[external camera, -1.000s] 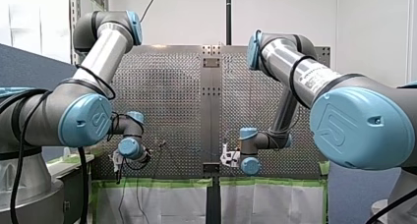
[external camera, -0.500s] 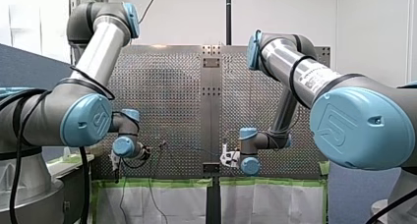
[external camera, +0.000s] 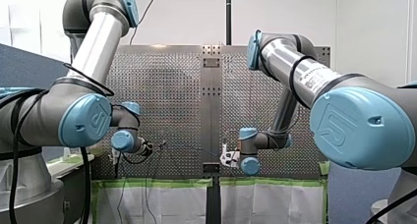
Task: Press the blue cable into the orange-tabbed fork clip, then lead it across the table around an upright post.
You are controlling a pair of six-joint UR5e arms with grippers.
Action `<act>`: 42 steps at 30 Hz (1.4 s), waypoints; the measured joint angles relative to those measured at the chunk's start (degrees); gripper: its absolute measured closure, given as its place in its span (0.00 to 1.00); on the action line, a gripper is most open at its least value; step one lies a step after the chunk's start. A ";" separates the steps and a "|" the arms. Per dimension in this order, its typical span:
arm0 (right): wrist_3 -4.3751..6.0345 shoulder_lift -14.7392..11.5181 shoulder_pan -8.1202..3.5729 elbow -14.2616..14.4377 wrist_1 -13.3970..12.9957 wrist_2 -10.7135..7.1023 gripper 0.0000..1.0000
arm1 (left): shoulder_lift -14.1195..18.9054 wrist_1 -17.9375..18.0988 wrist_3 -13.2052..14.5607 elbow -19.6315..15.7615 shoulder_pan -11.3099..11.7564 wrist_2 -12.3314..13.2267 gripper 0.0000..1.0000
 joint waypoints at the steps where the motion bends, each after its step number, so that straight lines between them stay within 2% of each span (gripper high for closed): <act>1: 0.01 0.00 0.00 0.00 0.00 0.00 1.00 | 0.01 -0.05 0.63 -0.01 -0.27 -0.39 0.00; 8: 0.10 0.00 -0.07 0.00 0.30 0.00 1.00 | 0.01 0.60 4.33 -0.03 -1.76 -3.43 0.00; 16: 0.16 0.00 0.02 0.00 0.78 0.00 1.00 | -0.01 2.75 7.66 -0.04 -3.09 -4.96 0.00; 33: 0.58 0.01 0.14 0.01 1.97 0.00 1.00 | -0.01 2.84 6.08 -0.03 -4.49 -4.97 0.00; 42: 0.42 0.01 0.25 0.01 2.69 0.00 1.00 | -0.01 2.78 5.43 -0.04 -4.86 -5.05 0.00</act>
